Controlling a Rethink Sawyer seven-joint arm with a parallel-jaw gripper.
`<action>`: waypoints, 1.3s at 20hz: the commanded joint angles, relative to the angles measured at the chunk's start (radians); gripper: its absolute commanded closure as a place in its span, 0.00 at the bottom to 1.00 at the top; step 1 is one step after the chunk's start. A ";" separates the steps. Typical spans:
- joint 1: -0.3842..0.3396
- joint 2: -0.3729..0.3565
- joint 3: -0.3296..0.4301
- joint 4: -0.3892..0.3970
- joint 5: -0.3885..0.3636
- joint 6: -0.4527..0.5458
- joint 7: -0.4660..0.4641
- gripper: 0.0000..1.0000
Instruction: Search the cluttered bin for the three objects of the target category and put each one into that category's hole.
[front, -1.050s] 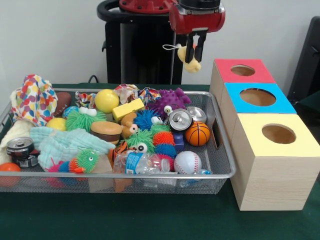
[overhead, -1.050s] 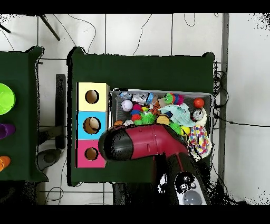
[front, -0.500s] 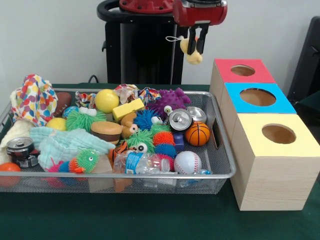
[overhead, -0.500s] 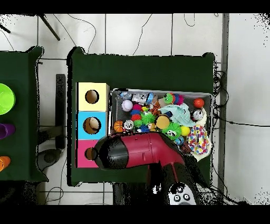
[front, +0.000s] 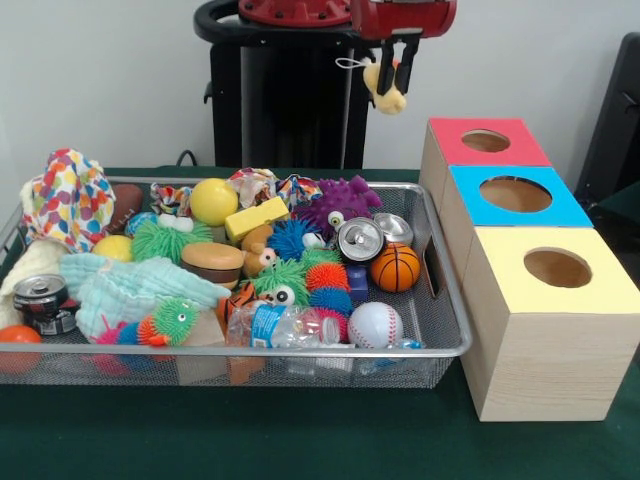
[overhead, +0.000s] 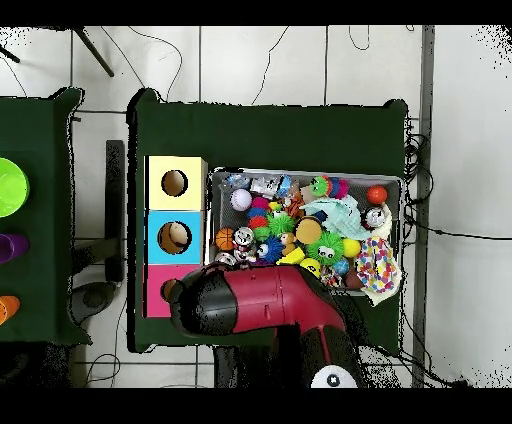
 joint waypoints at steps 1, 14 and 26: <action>0.012 -0.032 -0.028 0.092 0.048 0.030 0.151 1.00; 0.036 -0.036 -0.031 0.142 0.111 -0.040 0.171 1.00; 0.082 -0.014 -0.059 0.124 0.146 -0.052 0.196 1.00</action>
